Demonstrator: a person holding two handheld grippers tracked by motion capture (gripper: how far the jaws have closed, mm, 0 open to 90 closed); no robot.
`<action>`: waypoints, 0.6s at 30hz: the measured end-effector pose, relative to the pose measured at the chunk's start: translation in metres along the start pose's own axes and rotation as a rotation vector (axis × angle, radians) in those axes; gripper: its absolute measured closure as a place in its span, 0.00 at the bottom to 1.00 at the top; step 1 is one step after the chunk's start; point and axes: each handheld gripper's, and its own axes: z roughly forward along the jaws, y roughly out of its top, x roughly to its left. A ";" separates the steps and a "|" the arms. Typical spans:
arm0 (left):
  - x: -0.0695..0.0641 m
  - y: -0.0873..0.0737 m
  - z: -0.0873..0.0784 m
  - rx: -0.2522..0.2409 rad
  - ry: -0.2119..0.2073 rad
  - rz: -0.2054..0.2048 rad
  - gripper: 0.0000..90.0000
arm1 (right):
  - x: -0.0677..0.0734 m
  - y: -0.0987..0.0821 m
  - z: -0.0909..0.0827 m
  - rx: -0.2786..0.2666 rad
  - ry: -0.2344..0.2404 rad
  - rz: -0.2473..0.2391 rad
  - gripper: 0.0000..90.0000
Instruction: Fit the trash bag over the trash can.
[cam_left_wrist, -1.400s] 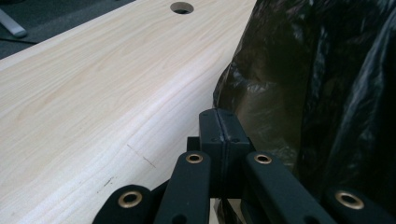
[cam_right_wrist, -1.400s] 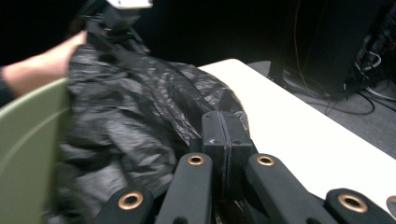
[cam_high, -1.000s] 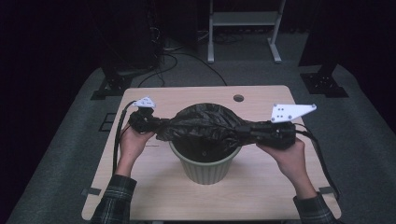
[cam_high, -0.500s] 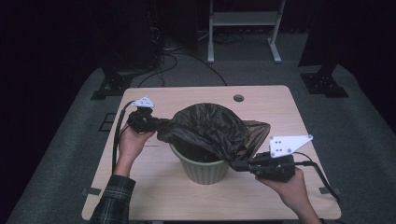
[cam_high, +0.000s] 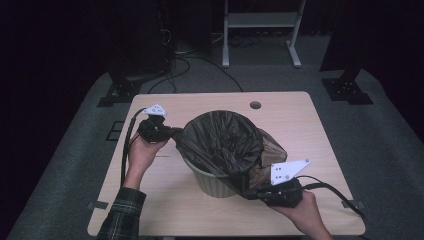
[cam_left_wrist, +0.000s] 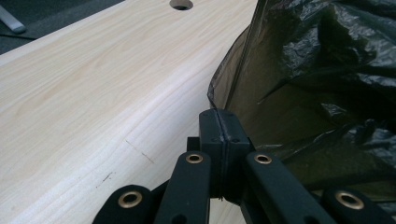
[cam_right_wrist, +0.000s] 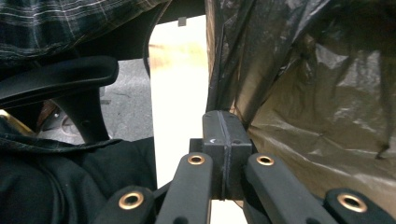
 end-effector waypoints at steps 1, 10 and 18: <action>0.000 0.000 0.000 0.001 0.002 0.001 1.00 | 0.000 0.000 0.000 0.001 0.005 0.000 0.99; 0.001 -0.001 -0.001 0.003 0.003 0.000 1.00 | -0.001 0.012 -0.039 -0.093 -0.045 0.013 0.72; 0.000 -0.001 -0.002 0.003 0.000 0.000 1.00 | -0.009 0.026 -0.070 -0.169 -0.129 0.028 0.64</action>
